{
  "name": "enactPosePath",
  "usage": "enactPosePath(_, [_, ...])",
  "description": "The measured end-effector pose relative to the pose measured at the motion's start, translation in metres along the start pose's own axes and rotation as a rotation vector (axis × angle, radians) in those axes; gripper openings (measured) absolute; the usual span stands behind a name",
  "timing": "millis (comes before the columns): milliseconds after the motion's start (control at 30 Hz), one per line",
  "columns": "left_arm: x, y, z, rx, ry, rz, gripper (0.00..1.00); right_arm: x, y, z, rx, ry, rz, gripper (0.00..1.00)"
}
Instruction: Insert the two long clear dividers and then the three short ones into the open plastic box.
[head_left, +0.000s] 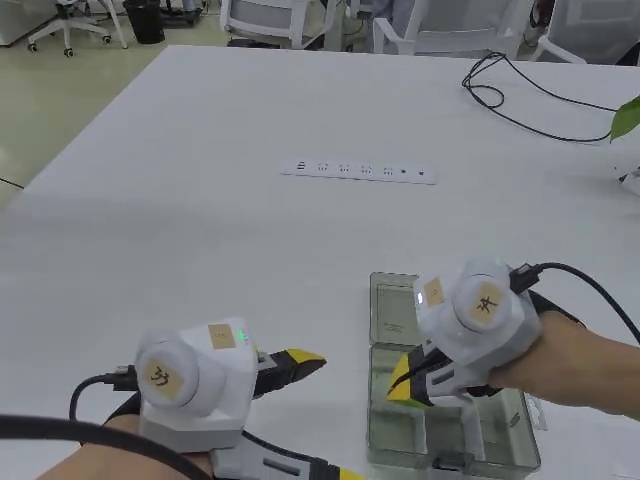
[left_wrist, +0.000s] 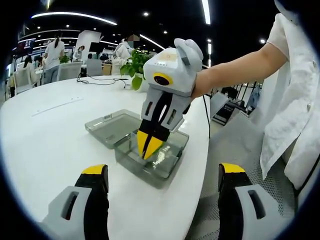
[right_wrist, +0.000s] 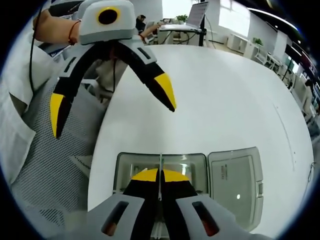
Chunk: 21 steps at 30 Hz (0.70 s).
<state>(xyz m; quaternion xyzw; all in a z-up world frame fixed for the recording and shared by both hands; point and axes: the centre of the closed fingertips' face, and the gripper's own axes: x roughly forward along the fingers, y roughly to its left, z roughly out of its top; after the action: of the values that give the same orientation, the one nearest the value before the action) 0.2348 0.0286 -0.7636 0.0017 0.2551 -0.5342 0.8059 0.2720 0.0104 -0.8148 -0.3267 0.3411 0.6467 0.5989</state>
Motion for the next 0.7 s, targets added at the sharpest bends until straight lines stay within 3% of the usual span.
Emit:
enactPosePath(500, [0.0, 0.004, 0.006, 0.002, -0.006, 0.018, 0.92, 0.003, -0.001, -0.003, -0.015, 0.021, -0.016, 0.03])
enactPosePath(600, [-0.001, 0.005, 0.006, 0.001, -0.008, 0.022, 0.92, 0.0, -0.001, -0.001, -0.003, 0.002, -0.023, 0.04])
enactPosePath(700, [-0.001, 0.006, 0.007, 0.004, -0.006, 0.026, 0.92, -0.011, -0.004, 0.01, 0.046, -0.061, -0.035, 0.06])
